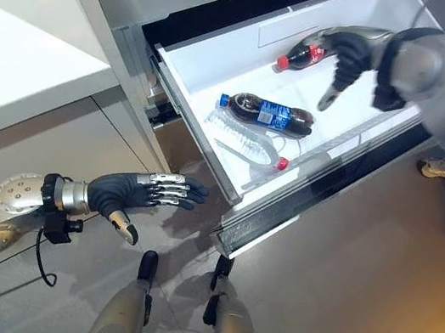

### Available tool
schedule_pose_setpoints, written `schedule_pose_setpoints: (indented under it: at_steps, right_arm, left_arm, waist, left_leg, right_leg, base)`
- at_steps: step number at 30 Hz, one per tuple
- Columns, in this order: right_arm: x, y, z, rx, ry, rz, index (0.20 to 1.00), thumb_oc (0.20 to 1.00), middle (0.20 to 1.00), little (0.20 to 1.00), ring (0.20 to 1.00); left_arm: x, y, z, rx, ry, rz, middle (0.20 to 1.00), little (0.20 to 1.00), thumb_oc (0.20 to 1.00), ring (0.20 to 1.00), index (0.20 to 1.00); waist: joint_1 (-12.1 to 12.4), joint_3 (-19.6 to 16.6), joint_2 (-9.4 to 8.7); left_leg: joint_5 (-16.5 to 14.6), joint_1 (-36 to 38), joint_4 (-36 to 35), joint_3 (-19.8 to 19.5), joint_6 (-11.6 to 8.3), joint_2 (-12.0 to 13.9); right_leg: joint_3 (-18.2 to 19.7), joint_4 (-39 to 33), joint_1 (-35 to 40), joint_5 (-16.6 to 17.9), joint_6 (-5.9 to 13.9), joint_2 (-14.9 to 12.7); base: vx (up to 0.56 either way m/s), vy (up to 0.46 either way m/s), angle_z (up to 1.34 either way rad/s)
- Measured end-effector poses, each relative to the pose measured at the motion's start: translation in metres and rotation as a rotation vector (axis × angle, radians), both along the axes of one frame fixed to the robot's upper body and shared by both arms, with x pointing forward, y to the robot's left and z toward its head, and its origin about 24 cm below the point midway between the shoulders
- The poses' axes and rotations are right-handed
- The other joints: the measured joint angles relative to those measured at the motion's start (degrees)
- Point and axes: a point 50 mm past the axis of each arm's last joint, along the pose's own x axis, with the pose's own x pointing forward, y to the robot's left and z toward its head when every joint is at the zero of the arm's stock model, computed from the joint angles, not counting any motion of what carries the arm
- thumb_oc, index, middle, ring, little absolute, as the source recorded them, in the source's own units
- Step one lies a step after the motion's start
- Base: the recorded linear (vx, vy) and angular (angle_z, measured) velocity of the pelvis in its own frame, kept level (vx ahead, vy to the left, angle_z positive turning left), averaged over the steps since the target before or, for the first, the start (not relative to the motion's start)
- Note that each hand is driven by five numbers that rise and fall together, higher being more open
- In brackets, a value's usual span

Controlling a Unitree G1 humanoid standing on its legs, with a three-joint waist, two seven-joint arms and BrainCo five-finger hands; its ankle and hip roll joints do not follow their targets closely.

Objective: Take the drinks into the refrigerator

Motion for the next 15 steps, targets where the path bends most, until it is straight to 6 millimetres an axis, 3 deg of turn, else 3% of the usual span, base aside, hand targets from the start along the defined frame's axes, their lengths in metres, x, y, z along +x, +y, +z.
schedule_pose_setpoints:
  at_steps: [4, 7, 11, 15]
  right_arm:
    - [-0.025, -0.015, 0.006, 0.081, -0.030, 0.033, 1.000, 1.000, 1.000, 1.000, 1.000]
    - [-0.032, -0.025, -0.010, 0.130, -0.001, 0.044, 1.000, 1.000, 1.000, 1.000, 1.000]
    - [-0.038, -0.053, -0.049, 0.237, 0.068, -0.006, 1.000, 1.000, 1.000, 1.000, 1.000]
    - [-0.068, -0.091, -0.101, 0.464, 0.052, -0.073, 1.000, 1.000, 1.000, 1.000, 1.000]
  left_arm:
    - [-0.001, 0.009, 0.005, -0.005, -0.017, 0.025, 1.000, 1.000, 1.000, 1.000, 1.000]
    - [-0.005, 0.019, 0.001, -0.010, -0.001, 0.066, 1.000, 1.000, 1.000, 1.000, 1.000]
    - [-0.011, 0.026, -0.007, -0.036, 0.030, 0.100, 1.000, 1.000, 1.000, 1.000, 1.000]
    - [-0.019, 0.036, -0.014, -0.084, 0.026, 0.165, 1.000, 1.000, 1.000, 1.000, 1.000]
  waist:
    - [-0.42, -0.53, -0.33]
    - [-1.36, -2.13, -0.30]
    - [-2.33, -5.40, 0.27]
    - [-4.31, -8.51, 1.18]
  left_leg:
    - [-0.47, 1.59, -0.56, 1.38, 0.18, -0.09]
    - [-1.14, 2.50, -0.59, 2.64, 0.30, -0.02]
    - [-2.19, 3.12, -0.42, 4.18, 0.80, -0.19]
    - [-2.65, 3.97, -1.02, 4.46, 0.80, -0.24]
  right_leg:
    - [1.09, -0.28, 0.76, 0.00, 0.16, 0.19]
    - [2.23, -0.30, 1.03, -0.20, 0.43, 0.41]
    - [3.72, -0.33, 0.92, -0.46, 0.80, 0.48]
    - [4.02, -0.33, 1.37, -1.04, 1.40, 0.56]
  base:
    - [0.06, 0.018, -0.18]
    - [0.06, 0.011, -0.19]
    - [0.08, 0.019, -0.19]
    - [0.07, 0.016, -0.04]
